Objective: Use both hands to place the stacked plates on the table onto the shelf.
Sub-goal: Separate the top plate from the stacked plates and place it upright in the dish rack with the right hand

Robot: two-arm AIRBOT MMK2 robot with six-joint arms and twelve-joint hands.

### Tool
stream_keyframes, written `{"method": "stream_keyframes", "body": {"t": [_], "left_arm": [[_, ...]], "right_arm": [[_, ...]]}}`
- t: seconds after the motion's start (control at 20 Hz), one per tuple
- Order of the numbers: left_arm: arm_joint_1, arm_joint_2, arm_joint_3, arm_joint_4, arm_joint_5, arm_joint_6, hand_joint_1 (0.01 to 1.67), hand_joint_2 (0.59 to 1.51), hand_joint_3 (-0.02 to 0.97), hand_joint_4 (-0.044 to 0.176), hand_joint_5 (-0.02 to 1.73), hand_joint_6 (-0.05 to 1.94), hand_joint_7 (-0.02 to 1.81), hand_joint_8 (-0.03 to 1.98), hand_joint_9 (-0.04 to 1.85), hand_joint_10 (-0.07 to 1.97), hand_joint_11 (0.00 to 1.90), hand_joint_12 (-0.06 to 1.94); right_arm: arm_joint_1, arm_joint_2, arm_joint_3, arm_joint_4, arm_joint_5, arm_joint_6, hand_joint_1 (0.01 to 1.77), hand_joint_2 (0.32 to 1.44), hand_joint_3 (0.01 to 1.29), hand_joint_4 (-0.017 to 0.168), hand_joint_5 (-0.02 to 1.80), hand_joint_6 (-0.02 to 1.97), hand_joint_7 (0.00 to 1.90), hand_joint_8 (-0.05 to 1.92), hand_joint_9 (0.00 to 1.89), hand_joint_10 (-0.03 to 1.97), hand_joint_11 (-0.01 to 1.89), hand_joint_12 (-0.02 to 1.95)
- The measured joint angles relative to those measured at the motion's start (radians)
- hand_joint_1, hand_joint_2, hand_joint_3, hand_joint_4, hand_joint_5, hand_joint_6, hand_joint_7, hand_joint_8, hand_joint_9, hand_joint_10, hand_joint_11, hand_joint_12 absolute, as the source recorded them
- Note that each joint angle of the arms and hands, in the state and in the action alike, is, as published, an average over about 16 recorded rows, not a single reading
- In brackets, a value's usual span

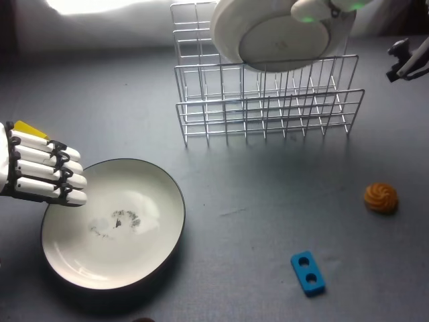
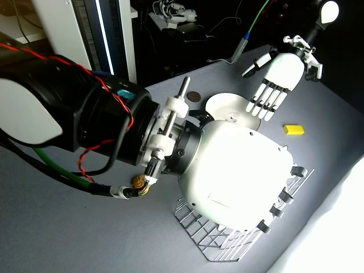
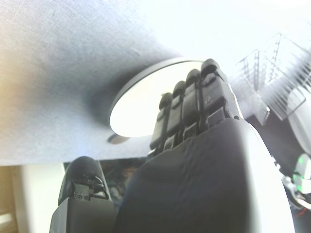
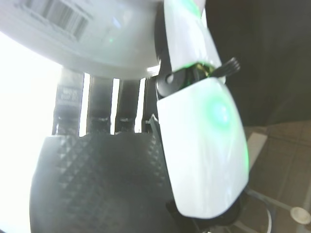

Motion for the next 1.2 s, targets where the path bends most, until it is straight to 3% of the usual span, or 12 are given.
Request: {"method": "stream_keyframes", "body": {"t": [1.2], "left_arm": [[0.002, -0.01, 0.004, 0.013, 0.012, 0.0, 0.02, 1.109, 0.016, 0.003, 0.02, 0.02, 0.02, 0.01, 0.02, 0.01, 0.01, 0.01]], "right_arm": [[-0.127, -0.054, 0.074, 0.169, 0.057, -0.187, 1.35, 1.07, 0.01, -0.01, 0.85, 0.99, 0.98, 0.94, 0.89, 1.28, 0.68, 1.46]]}}
